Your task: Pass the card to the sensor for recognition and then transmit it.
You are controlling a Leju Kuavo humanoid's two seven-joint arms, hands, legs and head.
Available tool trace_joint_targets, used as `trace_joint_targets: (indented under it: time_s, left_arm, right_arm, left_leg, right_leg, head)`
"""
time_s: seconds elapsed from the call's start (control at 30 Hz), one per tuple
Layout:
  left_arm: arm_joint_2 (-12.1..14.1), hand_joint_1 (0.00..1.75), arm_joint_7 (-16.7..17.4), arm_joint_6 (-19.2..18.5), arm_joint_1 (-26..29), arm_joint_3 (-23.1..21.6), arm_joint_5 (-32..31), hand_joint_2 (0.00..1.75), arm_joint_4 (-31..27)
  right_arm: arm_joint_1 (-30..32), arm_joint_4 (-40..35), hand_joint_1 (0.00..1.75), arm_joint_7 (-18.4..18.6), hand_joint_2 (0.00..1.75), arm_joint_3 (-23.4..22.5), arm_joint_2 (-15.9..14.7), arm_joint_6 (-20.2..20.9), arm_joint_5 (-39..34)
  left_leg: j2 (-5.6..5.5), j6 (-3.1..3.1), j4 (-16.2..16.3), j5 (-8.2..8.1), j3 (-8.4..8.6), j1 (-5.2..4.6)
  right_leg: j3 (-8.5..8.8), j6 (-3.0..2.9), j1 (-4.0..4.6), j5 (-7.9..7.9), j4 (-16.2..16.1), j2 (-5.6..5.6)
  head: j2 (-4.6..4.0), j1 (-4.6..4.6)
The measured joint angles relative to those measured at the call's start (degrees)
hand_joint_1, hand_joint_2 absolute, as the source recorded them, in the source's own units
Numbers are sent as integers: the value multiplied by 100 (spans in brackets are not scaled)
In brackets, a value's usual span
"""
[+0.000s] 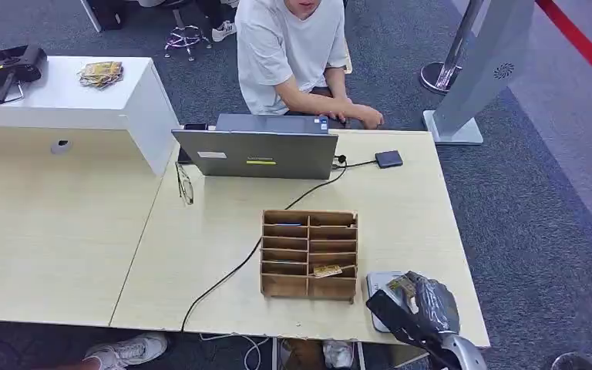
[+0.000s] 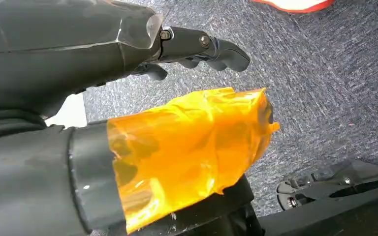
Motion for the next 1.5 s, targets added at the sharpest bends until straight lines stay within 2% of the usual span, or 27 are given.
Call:
trace_joint_targets:
  time_s: [0.33,0.47,0.63,0.8,1.0,1.23,1.5]
  left_arm:
    - [-4,0,0,-13,0,0,-26,0,0]
    - [-4,0,2,-37,0,0,-33,0,0]
    - [-4,0,2,-46,0,0,-35,0,0]
    - [-4,0,2,-79,0,0,-66,0,-2]
    - [-4,0,2,-81,0,0,-68,0,0]
    - [-4,0,2,-118,0,0,-142,0,0]
    - [-4,0,0,-181,-2,-2,-269,0,0]
  right_arm:
    - [11,-87,175,227,175,-4,105,-605,984]
    - [43,-210,175,61,175,-46,256,-972,1204]
    - [60,-304,175,-35,175,-74,389,-1088,1293]
    - [89,-499,175,-326,175,-138,533,-1598,1412]
    - [104,-625,175,-376,175,-153,640,-1639,1425]
    - [104,-789,175,-612,175,-155,767,-1910,1414]
    - [-154,-894,175,-726,175,131,892,-1880,1311]
  left_leg:
    - [0,0,0,0,0,0]
    - [2,0,0,0,0,0]
    - [0,0,-1,0,-1,0]
    - [1,0,-1,0,-2,0]
    - [1,0,-1,0,-1,0]
    - [1,0,-1,0,-2,1]
    - [2,-1,-3,1,-2,1]
  right_leg:
    - [0,0,0,0,0,0]
    - [-1,0,0,0,1,1]
    - [-2,0,0,0,1,0]
    - [-2,0,0,0,1,0]
    - [-2,0,0,0,1,0]
    - [-2,-1,1,0,2,0]
    - [-1,-1,1,0,3,1]
  head:
    - [0,2]
    - [0,0]
    - [0,0]
    - [0,2]
    - [0,2]
    - [0,2]
    - [0,2]
